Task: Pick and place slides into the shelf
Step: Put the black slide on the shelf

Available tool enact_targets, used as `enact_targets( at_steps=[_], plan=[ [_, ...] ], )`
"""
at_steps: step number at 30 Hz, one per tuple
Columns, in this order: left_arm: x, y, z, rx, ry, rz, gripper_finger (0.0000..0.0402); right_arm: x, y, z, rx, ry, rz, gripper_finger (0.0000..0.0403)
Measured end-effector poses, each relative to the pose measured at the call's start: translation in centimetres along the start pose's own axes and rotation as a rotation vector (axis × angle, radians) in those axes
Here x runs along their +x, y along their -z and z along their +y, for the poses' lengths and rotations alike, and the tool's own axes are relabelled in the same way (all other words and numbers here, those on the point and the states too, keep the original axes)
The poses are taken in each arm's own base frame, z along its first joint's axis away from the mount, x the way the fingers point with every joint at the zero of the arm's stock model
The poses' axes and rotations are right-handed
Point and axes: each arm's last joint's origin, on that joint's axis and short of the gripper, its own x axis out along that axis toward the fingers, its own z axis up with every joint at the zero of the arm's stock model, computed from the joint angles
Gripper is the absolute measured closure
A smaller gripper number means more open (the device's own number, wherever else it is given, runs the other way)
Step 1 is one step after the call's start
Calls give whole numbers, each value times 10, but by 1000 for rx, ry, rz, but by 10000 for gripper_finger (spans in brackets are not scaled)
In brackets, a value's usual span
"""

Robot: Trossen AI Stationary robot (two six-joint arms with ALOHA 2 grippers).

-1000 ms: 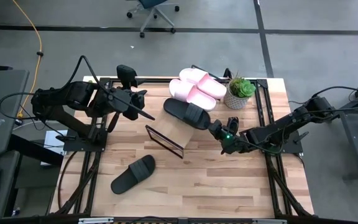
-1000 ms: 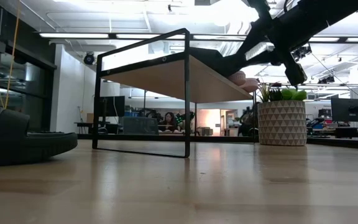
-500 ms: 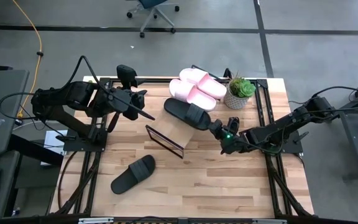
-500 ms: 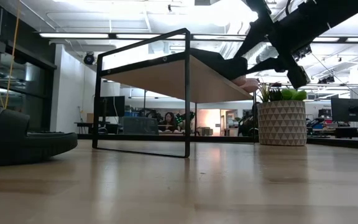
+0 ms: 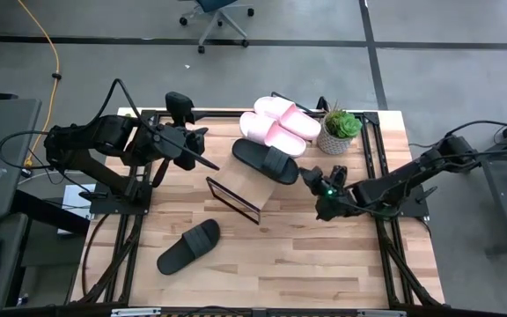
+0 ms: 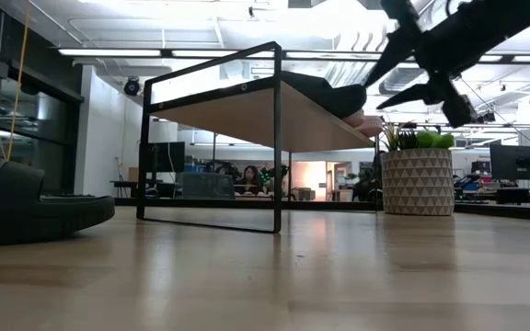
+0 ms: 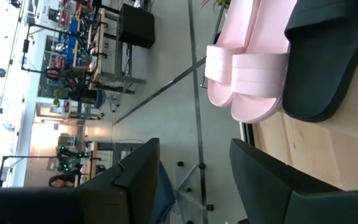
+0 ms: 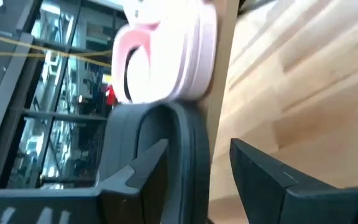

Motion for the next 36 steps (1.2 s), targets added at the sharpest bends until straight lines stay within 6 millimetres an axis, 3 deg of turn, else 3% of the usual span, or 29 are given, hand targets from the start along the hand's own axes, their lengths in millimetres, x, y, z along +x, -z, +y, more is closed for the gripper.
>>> enact_targets(
  at_steps=[9, 17, 26, 36],
  plan=[
    [0, 2, -3, 26, 43, -3, 218, -21, -33, 11, -71, -35, -69, 242],
    [-6, 12, -2, 36, 91, -6, 218, -41, -65, 31, -247, -94, -54, 242],
    [-34, 38, 8, -402, 338, -157, 218, -66, -80, 52, -500, -273, 280, 242],
    [-61, 72, 0, -877, 624, -96, 218, -68, -82, 48, -619, -286, 379, 242]
  ],
)
